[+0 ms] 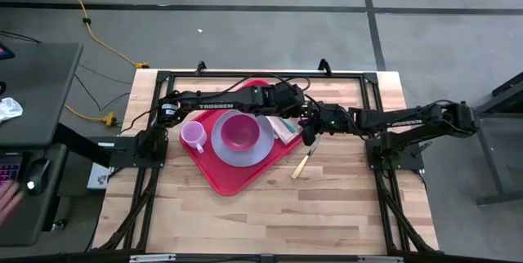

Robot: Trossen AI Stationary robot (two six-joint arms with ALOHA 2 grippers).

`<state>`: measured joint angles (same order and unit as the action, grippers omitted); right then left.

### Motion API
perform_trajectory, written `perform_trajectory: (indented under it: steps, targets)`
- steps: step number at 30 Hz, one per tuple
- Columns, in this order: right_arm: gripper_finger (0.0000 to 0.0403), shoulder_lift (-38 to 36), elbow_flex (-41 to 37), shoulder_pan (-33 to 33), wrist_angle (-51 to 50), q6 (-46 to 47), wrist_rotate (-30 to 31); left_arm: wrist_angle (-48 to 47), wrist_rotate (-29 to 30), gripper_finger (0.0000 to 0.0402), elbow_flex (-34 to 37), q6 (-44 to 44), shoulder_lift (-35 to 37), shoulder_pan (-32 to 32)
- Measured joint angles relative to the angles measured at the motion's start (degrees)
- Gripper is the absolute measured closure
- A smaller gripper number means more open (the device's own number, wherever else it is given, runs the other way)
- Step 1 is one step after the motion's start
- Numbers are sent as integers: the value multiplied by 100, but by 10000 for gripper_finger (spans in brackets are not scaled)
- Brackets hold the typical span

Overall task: Set up tray
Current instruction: Put the blue spoon on top of the brown table napkin to the left of the blue fork on the red serving tray

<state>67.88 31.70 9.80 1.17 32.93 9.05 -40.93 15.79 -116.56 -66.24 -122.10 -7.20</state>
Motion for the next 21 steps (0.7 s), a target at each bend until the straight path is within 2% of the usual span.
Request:
perform_trajectory:
  steps: [15, 18, 21]
  targets:
    - [403, -2, 2, 55, -17, -42, -58, -74, -186, 319, 1, 60, 0, -11]
    - [403, -2, 2, 87, -15, -44, -97, -100, -192, 305, 0, 92, 0, -31]
    - [403, -2, 2, 96, -15, -73, -115, -204, -182, 275, -2, 115, 0, -33]
